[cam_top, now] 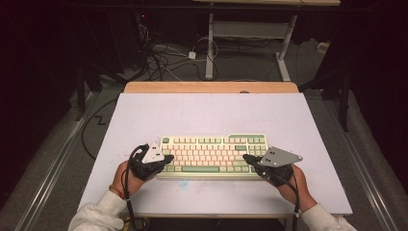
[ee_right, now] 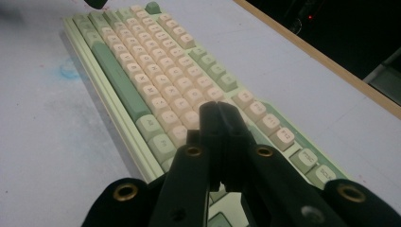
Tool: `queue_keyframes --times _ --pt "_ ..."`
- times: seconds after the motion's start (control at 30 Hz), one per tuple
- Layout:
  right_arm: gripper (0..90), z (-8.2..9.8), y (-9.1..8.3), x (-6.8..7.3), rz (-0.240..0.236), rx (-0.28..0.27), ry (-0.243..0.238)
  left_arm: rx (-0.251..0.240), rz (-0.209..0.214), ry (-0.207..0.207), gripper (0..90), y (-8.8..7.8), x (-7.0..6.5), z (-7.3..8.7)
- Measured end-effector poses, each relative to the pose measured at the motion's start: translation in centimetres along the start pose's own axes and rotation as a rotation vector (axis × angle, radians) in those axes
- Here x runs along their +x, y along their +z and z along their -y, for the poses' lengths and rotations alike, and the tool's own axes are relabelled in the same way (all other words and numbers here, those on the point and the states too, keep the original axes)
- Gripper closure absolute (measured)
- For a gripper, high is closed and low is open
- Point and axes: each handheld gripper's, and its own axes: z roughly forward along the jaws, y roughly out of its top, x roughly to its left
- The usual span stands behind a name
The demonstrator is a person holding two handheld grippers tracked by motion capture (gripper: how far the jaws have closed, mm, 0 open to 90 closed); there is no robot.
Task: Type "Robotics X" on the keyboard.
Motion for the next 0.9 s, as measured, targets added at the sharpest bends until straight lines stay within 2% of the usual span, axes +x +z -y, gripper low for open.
queue_keyframes --times 0.53,0.9 --pt "90.0 -1.6 3.0 -0.2 -0.011 0.008 0.006 -0.023 0.002 0.003 87.6 0.5 0.6 -0.9" --pt "90.0 -1.9 4.4 0.0 -0.020 0.029 -0.002 0.000 0.009 0.013 87.7 0.8 0.5 -0.7"
